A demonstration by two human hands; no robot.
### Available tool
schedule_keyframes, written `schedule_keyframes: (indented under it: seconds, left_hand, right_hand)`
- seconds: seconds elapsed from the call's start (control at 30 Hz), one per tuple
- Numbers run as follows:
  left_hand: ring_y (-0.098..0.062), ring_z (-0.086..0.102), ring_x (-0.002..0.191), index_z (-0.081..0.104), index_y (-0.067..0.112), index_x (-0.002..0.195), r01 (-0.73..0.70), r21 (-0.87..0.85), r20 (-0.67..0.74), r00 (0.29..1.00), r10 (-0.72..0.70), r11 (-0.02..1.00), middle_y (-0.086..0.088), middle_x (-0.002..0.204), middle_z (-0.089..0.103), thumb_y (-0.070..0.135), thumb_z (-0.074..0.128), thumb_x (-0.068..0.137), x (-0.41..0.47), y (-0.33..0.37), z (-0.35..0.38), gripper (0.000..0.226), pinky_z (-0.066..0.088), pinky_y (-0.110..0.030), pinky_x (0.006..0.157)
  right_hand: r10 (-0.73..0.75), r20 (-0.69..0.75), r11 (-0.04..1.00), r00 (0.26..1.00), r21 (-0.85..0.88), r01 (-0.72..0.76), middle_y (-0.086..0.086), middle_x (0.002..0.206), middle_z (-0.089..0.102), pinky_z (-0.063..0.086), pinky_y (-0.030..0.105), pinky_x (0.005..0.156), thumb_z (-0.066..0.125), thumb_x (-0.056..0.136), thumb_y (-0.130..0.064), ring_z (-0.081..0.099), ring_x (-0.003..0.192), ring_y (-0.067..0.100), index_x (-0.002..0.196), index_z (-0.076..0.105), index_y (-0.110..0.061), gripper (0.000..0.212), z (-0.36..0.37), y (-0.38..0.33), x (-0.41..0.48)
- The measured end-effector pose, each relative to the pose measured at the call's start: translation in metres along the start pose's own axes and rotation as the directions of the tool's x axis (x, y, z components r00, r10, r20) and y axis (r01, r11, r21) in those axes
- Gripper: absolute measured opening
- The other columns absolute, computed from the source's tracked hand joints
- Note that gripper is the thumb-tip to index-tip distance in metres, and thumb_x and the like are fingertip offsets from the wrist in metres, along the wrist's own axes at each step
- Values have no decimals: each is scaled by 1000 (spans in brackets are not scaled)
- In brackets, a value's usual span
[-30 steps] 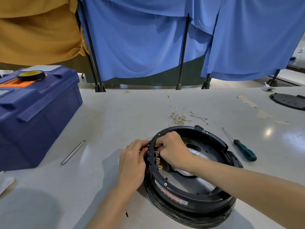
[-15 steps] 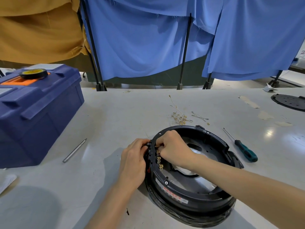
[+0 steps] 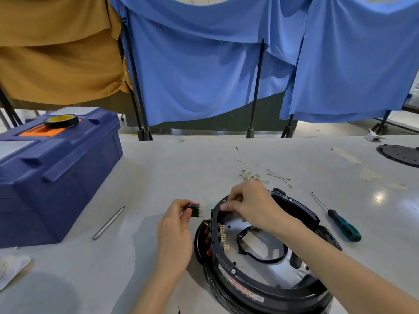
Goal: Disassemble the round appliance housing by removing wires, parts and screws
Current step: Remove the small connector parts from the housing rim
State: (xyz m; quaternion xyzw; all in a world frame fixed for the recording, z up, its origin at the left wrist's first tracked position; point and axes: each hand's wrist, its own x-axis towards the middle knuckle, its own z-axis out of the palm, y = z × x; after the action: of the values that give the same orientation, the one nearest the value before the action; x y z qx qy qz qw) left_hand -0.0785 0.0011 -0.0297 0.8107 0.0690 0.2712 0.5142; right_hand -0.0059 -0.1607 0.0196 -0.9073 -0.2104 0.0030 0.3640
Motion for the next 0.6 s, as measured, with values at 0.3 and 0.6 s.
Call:
schedule_keyframes:
  seconds: [0.3, 0.6]
  left_hand:
    - [7, 58, 106, 62, 32, 116, -34, -165, 61, 997, 44, 986, 23, 107, 67, 38, 55, 91, 2, 34, 9, 26, 44, -13, 89]
    - [0, 68, 89, 67, 58, 85, 98, 32, 424, 900, -102, 995, 23, 92, 72, 9, 61, 86, 8, 33, 6, 50, 54, -27, 84]
  right_hand:
    - [-171, -45, 924, 984, 340, 176, 0, 63, 69, 54, 20, 60, 66, 84, 3, 64, 53, 11, 87, 72, -13, 18, -15, -31, -15]
    - [280, -406, 905, 870, 413, -98, 8, 58, 70, 51, 24, 51, 66, 84, 3, 62, 49, 21, 85, 68, 0, 4, -92, 68, 0]
